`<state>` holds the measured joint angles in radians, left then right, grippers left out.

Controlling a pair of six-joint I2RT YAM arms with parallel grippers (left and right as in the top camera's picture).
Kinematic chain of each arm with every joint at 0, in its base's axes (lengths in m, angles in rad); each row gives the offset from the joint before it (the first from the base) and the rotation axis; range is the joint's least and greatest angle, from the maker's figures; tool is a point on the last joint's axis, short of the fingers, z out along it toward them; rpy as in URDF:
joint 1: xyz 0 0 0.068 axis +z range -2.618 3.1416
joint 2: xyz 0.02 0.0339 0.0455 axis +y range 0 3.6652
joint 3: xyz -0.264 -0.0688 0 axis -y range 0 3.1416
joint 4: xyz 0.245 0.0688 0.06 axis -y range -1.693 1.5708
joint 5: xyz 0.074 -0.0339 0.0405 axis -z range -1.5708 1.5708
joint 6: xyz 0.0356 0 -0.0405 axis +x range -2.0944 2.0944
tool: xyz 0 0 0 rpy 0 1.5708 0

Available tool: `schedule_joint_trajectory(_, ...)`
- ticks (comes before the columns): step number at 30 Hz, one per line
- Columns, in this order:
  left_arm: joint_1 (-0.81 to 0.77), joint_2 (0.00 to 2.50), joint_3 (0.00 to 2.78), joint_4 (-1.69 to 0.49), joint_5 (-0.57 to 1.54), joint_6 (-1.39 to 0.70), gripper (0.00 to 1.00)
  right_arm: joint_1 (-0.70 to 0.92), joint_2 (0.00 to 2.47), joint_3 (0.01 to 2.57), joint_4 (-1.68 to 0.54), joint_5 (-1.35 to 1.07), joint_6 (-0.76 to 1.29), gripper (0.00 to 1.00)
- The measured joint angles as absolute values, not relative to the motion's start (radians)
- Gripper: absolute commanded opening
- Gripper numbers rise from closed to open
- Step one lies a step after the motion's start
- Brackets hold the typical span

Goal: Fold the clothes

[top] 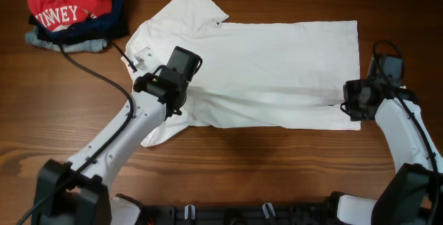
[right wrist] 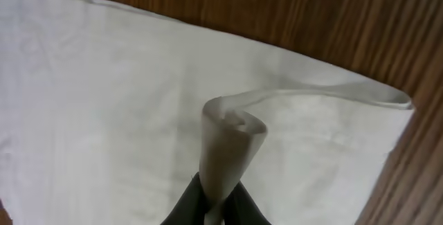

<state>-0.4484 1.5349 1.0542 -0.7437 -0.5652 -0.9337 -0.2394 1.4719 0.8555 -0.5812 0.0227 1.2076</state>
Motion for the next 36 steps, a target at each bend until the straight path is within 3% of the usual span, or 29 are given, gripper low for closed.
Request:
schedule_joint_trajectory(1, -0.448, 1.551, 1.054, -0.738, -0.563, -0.93, 0.04, -0.236, 1.473, 0.855, -0.572, 0.023, 1.208, 0.11)
schedule_joint_trajectory(2, -0.448, 1.567, 1.054, -0.729, -0.562, -0.928, 0.11, -0.235, 1.473, 0.855, -0.56, 0.028, 1.208, 0.13)
schedule_joint_trajectory(3, -0.448, 1.584, 1.054, -0.715, -0.562, -0.927, 0.33, -0.235, 1.473, 0.855, -0.55, 0.036, 1.213, 0.28)
schedule_joint_trajectory(4, -0.448, 1.605, 1.054, -0.7, -0.56, -0.923, 0.48, -0.235, 1.473, 0.855, -0.535, 0.045, 1.215, 0.8)
schedule_joint_trajectory(5, -0.448, 1.625, 1.054, -0.687, -0.559, -0.921, 0.61, -0.235, 1.473, 0.855, -0.506, 0.049, 1.214, 1.0)
schedule_joint_trajectory(7, -0.448, 1.643, 1.054, -0.669, -0.555, -0.902, 0.87, -0.235, 1.474, 0.855, -0.441, 0.037, 1.166, 1.0)
schedule_joint_trajectory(9, -0.448, 1.649, 1.055, -0.658, -0.548, -0.841, 0.89, -0.235, 1.475, 0.863, -0.352, -0.014, 1.036, 0.99)
schedule_joint_trajectory(12, -0.448, 1.644, 1.099, -0.786, -0.546, -0.782, 0.88, -0.235, 1.472, 0.925, -0.455, -0.048, 0.939, 0.99)
schedule_joint_trajectory(15, -0.445, 1.596, 1.164, -0.945, -0.481, -0.76, 1.0, -0.235, 1.433, 1.027, -0.587, -0.08, 0.842, 1.0)
schedule_joint_trajectory(20, -0.354, 1.563, 1.169, -1.041, -0.31, -0.695, 1.0, -0.235, 1.357, 1.07, -0.79, -0.247, 0.654, 1.0)
schedule_joint_trajectory(25, -0.16, 1.612, 1.169, -0.99, 0.043, -0.4, 1.0, -0.235, 1.357, 1.069, -0.885, -0.314, 0.526, 1.0)
schedule_joint_trajectory(29, -0.137, 1.717, 1.169, -0.928, 0.126, -0.263, 0.99, -0.235, 1.357, 1.069, -0.898, -0.318, 0.506, 0.99)
schedule_joint_trajectory(36, -0.137, 1.874, 1.169, -0.821, 0.14, -0.238, 0.75, -0.235, 1.357, 1.069, -0.918, -0.321, 0.492, 1.0)
